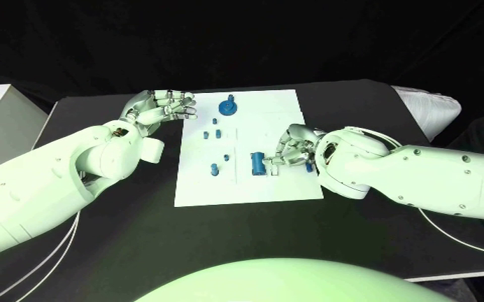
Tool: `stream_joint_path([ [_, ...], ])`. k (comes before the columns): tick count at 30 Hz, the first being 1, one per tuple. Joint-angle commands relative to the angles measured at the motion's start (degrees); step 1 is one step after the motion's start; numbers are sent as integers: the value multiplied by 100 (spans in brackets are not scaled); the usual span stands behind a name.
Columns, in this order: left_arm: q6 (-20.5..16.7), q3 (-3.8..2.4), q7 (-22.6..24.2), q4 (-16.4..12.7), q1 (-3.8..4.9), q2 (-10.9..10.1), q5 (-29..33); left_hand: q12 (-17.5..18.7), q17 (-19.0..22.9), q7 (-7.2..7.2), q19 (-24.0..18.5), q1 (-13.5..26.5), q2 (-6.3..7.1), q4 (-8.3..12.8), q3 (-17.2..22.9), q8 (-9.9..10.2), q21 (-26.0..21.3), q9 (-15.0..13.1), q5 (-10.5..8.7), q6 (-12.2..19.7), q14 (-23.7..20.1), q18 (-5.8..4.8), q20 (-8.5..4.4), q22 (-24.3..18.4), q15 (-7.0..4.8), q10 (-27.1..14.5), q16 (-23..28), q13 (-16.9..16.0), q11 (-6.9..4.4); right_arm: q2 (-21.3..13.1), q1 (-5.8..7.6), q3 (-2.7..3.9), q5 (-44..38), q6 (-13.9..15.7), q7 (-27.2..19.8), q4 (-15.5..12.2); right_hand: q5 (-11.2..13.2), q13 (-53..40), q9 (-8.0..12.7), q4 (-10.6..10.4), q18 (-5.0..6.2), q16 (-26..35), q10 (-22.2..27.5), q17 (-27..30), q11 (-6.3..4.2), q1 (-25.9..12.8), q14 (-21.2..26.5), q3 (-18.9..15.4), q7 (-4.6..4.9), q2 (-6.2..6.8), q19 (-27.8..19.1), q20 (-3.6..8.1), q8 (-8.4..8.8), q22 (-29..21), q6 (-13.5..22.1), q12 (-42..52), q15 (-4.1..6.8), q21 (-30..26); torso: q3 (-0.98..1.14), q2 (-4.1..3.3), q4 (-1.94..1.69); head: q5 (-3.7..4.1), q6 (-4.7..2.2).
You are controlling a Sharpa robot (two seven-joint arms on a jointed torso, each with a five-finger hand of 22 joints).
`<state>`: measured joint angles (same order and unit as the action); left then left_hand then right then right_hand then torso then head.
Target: Assemble the parts on the task board
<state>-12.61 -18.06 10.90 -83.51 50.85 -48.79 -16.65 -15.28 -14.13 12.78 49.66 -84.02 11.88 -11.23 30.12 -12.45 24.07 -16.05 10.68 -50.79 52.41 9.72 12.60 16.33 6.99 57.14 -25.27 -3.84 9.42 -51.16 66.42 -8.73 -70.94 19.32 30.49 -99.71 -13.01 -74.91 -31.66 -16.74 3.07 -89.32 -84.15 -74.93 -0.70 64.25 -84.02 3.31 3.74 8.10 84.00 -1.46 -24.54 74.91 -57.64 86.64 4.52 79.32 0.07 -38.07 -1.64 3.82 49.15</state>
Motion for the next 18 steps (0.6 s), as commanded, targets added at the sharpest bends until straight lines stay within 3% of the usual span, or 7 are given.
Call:
stream_joint_path([
  [1, 85, -3, 98, -14, -13, 8, 45, 31, -18, 1, 57, -11, -60, -49, 16, -31, -40, 13, 3, -27, 47, 64, 11, -21, 13, -17, 35, -6, 19, -144, 9, 18, 263, 539, -520, -18, -166, -1315, 20, 0, -98, -34, -422, -1424, 13, 164, -581, 64, 3, 4, 418, 10, 58, 1034, 66, 39, -10, 30, -2, 4, 8, 19, -25],
  [5, 95, -3, 174, -27, -24, 2, 71, 25, -27, -11, 67, -18, -56, -49, 14, -41, -48, 12, 2, -38, 56, 65, 10, -27, 10, -7, 37, -9, 13, -438, 62, 44, 524, 560, -705, -22, -242, -1383, 71, 16, -104, -41, -478, -1442, 47, 478, -584, 155, 44, 26, 423, -12, 169, 1051, 135, 141, -38, 55, -9, 5, 11, 52, -51],
  [10, 99, -3, 218, -40, -36, -9, 87, 18, -38, -25, 83, -28, -53, -49, 13, -55, -56, 9, 1, -56, 69, 68, 7, -35, 3, 6, 39, -11, 3, -704, 96, 53, 560, 408, -724, -16, -257, -1399, 132, 49, -110, -46, -491, -1454, 70, 850, -587, 292, 70, 66, 429, -34, 284, 1072, 121, 164, -60, 86, -2, -1, 6, 107, -77],
  [18, 94, -4, 234, -73, -62, -34, 98, 18, -38, -25, 83, -28, -53, -49, 13, -55, -56, 9, 1, -56, 69, 68, 7, -35, 3, 6, 39, -11, 3, -1040, 103, 54, 122, -31, -435, 40, -255, -1416, 187, 56, -125, -62, -506, -1493, 46, 1168, -595, 445, 39, 119, 443, -37, 345, 1114, -25, 190, -46, 165, -3, -2, 8, 161, -95],
])
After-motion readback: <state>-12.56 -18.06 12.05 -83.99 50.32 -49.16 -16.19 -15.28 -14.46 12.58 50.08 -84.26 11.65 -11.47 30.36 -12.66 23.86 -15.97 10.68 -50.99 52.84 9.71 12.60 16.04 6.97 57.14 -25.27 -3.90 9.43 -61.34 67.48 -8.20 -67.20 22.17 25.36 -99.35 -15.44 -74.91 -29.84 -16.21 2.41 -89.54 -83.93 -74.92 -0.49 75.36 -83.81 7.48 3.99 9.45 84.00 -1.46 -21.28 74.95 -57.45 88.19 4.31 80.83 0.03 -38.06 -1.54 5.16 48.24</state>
